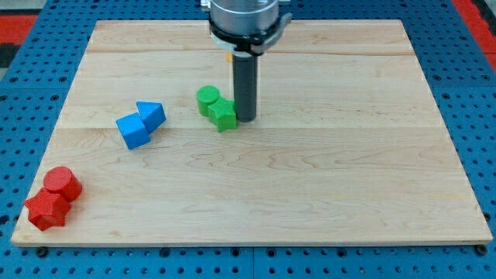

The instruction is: Move the green star along with the green circle towards the center left

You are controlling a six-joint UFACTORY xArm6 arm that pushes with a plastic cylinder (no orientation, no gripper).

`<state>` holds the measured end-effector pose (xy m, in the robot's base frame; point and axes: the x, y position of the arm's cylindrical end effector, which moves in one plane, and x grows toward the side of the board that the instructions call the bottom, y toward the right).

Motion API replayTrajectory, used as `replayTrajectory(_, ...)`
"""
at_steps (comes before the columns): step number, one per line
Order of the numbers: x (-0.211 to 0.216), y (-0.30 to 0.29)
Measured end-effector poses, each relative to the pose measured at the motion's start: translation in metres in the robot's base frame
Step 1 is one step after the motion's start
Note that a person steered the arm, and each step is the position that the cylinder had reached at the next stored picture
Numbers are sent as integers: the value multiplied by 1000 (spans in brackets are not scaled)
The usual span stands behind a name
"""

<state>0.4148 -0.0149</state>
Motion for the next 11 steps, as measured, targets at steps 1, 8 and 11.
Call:
replayTrajectory(1, -17, -7)
replayTrajectory(8, -24, -45)
replayTrajectory(11, -47, -40)
